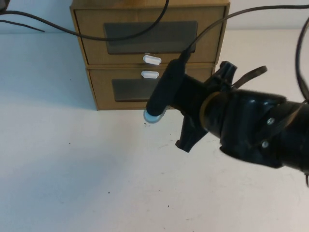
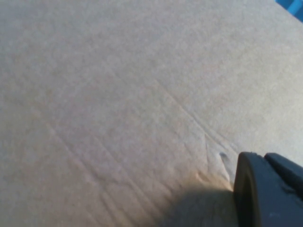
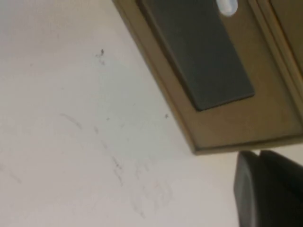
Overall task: Open the shoe box
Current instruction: 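Pull the top drawer of the cardboard box fully open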
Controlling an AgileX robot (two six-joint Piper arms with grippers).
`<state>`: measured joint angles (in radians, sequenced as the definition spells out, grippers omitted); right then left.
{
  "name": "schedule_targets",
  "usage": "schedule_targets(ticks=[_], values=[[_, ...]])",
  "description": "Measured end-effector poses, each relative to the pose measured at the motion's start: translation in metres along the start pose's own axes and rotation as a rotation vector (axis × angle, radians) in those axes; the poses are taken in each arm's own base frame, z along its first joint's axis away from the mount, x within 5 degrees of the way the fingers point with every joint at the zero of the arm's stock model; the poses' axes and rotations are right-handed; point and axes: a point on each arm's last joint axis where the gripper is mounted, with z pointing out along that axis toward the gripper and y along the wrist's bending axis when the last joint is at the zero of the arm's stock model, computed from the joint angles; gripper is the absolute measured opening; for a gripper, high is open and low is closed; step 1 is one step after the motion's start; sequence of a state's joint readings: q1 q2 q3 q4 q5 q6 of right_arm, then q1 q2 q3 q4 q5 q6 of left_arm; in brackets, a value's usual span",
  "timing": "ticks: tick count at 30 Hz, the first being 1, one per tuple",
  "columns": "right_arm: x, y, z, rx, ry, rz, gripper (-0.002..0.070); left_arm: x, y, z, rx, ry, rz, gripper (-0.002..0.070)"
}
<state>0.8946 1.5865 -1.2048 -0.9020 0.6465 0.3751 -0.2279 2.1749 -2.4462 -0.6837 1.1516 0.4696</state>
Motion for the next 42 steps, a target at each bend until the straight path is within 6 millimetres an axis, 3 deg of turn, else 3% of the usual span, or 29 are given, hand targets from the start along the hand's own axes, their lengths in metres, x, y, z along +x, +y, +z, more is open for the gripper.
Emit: schedule_targets(ticks=[11,18,21,34,42], values=[[-0.024,0.020,0.027,0.188,-0.196,-0.187,0.0011,0.000,0.000,-0.001,0.000,-0.002,-0.032,-0.0004],[-0.029,0.033,0.050,0.209,-0.205,-0.236,0.0219,0.000,-0.002,-0.002,0.002,0.008,-0.040,-0.0004],[-0.034,0.035,0.060,0.231,-0.188,-0.235,0.0255,0.000,-0.002,-0.002,0.003,0.009,-0.046,-0.0004],[-0.046,0.015,0.104,0.312,-0.146,-0.179,0.0269,0.000,-0.001,-0.003,-0.012,0.014,-0.047,-0.0004],[-0.044,0.014,0.112,0.285,-0.152,-0.185,0.0256,0.000,-0.001,-0.003,-0.014,0.015,-0.057,-0.0004]])
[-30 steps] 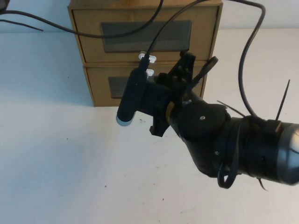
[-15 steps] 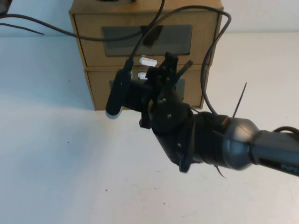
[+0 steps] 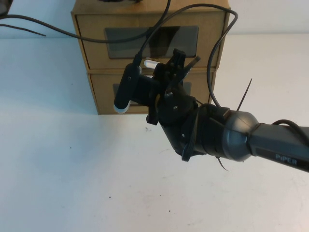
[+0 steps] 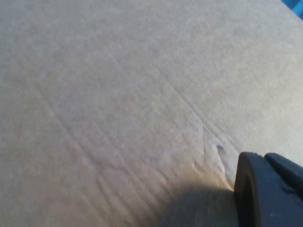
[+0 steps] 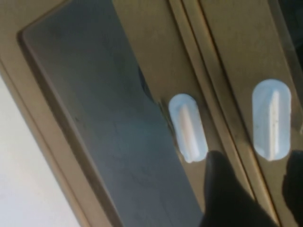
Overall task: Open the shoe box
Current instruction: 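Pull the top drawer of the cardboard box fully open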
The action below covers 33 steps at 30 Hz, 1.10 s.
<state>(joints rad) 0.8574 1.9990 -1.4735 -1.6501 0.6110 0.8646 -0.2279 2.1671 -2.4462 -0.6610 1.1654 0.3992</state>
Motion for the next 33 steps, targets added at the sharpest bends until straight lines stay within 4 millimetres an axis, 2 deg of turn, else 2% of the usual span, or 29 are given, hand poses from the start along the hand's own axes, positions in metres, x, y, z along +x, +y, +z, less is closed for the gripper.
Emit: schedule_targets(ticks=[18,24,33], values=[[-0.003,0.001,0.000,-0.019,-0.024,-0.027,0.0253,0.000,0.000,0.000,0.000,-0.001,-0.004,-0.0004],[-0.008,-0.007,0.008,0.005,-0.037,-0.006,0.0253,0.000,0.000,0.000,0.000,0.000,-0.003,-0.0004],[-0.006,-0.003,0.013,-0.010,-0.036,-0.011,0.0233,0.000,0.000,0.000,-0.002,0.001,-0.007,-0.0004]])
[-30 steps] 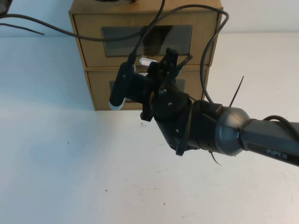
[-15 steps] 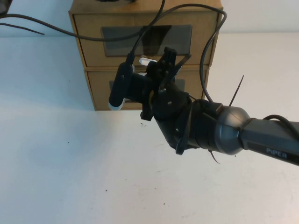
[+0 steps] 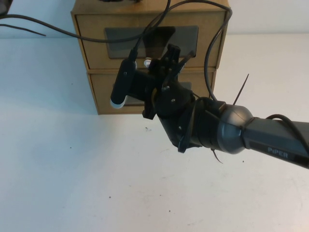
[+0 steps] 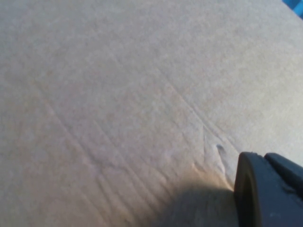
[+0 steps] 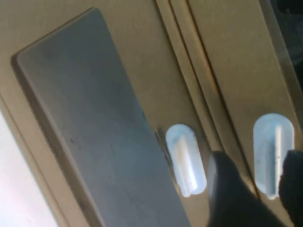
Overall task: Open the shoe box
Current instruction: 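Pull the top drawer of the cardboard box fully open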
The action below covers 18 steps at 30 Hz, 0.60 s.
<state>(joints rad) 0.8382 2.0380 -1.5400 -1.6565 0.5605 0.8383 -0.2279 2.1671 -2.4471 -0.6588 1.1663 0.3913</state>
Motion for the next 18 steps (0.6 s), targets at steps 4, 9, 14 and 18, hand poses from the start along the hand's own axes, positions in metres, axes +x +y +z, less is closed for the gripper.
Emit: schedule_targets(ticks=[4,9,14,18], values=[[-0.0009,0.0012,0.0000,-0.012,-0.011,0.000,0.0200,0.0000,0.0000,0.0000,0.000,0.000,0.000,-0.0004],[0.0005,-0.0010,0.0021,-0.019,-0.018,0.001,0.0191,0.0000,0.0000,0.0000,0.000,0.000,-0.020,-0.0004],[0.0048,-0.0045,0.0049,-0.014,-0.010,0.003,0.0190,0.0000,0.0000,0.0000,0.000,0.000,-0.055,-0.0004],[0.0057,-0.0061,0.0062,-0.017,-0.013,0.006,0.0190,0.0000,0.0001,0.0000,-0.001,0.000,-0.093,-0.0004]])
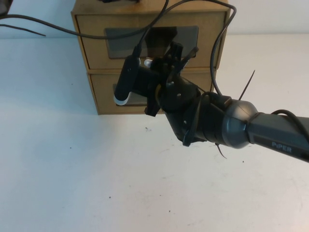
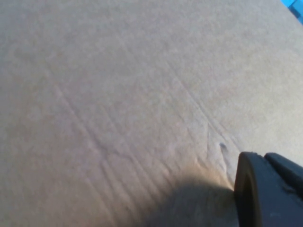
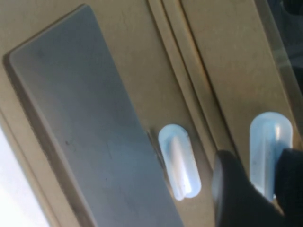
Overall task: Open the shoe box
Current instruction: 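Pull the top drawer of the cardboard box fully open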
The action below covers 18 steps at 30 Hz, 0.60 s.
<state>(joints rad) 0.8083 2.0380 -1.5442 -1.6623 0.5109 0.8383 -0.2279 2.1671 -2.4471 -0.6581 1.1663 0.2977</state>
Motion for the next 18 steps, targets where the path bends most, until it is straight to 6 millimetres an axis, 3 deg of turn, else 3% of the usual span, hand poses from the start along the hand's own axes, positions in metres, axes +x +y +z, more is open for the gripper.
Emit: schedule_targets(ticks=[18], values=[[-0.012,-0.011,0.006,-0.002,-0.063,0.028,0.0182,0.000,0.000,0.000,0.000,0.000,-0.016,-0.0004]])
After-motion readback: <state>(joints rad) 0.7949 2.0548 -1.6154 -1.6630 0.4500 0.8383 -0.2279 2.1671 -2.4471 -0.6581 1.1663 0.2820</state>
